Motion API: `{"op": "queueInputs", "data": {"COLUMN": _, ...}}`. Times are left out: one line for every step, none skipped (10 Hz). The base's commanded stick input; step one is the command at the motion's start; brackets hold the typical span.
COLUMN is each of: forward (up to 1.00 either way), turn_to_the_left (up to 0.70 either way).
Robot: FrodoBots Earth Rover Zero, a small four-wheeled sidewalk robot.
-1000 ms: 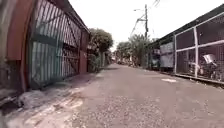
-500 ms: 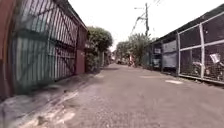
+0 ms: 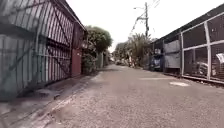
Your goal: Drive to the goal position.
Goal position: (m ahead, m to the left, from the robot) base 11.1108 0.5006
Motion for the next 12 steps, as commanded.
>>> {"op": "queueInputs", "data": {"forward": 0.7, "turn_to_the_left": 0.0}}
{"op": "queueInputs", "data": {"forward": 0.7, "turn_to_the_left": 0.0}}
{"op": "queueInputs", "data": {"forward": 0.7, "turn_to_the_left": 0.0}}
{"op": "queueInputs", "data": {"forward": 0.7, "turn_to_the_left": 0.0}}
{"op": "queueInputs", "data": {"forward": 0.7, "turn_to_the_left": 0.0}}
{"op": "queueInputs", "data": {"forward": 0.7, "turn_to_the_left": 0.0}}
{"op": "queueInputs", "data": {"forward": 0.7, "turn_to_the_left": 0.0}}
{"op": "queueInputs", "data": {"forward": 0.7, "turn_to_the_left": 0.0}}
{"op": "queueInputs", "data": {"forward": 0.7, "turn_to_the_left": 0.0}}
{"op": "queueInputs", "data": {"forward": 0.7, "turn_to_the_left": 0.0}}
{"op": "queueInputs", "data": {"forward": 0.7, "turn_to_the_left": 0.0}}
{"op": "queueInputs", "data": {"forward": 0.7, "turn_to_the_left": 0.0}}
